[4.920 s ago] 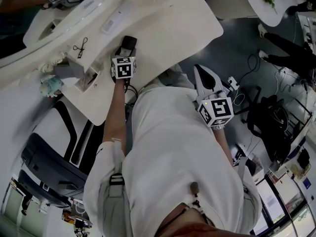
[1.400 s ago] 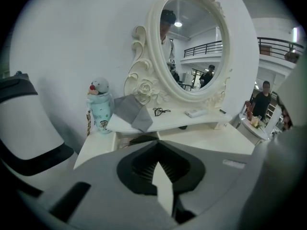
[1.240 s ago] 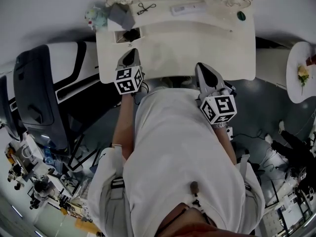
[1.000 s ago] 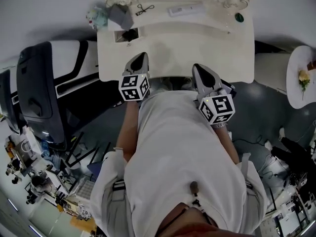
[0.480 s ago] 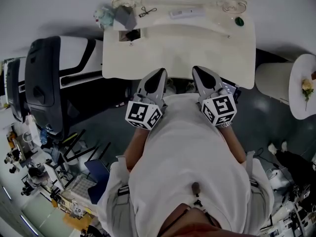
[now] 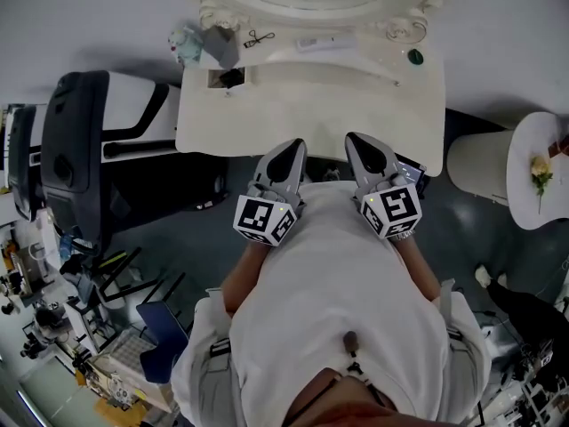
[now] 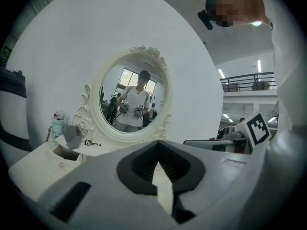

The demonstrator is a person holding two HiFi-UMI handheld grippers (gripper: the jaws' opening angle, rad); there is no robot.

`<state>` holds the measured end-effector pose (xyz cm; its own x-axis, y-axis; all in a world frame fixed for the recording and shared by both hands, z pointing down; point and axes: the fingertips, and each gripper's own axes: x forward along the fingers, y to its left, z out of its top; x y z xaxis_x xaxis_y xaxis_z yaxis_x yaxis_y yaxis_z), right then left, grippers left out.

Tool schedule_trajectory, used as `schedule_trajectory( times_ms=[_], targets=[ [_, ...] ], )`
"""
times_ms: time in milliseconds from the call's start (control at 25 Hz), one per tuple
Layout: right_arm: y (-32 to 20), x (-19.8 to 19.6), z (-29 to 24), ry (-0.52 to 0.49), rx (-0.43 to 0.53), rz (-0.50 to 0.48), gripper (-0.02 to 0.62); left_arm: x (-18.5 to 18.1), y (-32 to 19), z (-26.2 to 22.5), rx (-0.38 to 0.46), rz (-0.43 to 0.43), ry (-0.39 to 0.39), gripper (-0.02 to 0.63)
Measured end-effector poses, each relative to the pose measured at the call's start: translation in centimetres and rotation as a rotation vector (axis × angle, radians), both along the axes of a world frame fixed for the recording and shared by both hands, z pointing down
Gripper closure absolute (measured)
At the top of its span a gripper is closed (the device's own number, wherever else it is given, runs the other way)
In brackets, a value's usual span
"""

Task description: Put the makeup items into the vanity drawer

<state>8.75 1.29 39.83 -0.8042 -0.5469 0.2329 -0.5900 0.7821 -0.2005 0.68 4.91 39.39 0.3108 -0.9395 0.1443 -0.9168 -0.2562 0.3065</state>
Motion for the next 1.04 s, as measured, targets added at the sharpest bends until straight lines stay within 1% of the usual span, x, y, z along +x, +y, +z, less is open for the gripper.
schedule_trajectory(
  times_ms=[120,320,640,1040],
  targets=[
    [-0.2,0.9,-0.1,0.000,0.007,0.011,0.589,0.7,-0.3,0.3,-0.017,0.001,0.006,0.601],
    [-0.2,1.4,0.2,-0.007,-0.010,-0.008,0.589,2.0,-0.5,0.2,-0.016,0.018,-0.021,0.601],
    [-0.2,0.8,0.4,-0.012,-0.028,-0.047,0.588,1.5,-0.2,0.2,-0.027,-0.013,-0.012,0.601],
    [0.0,0.5,0.8,-0.014,-0.053,-0.061,0.588,1.0,0.2,0.6,-0.040,-0.039,0.004,0.601]
  ],
)
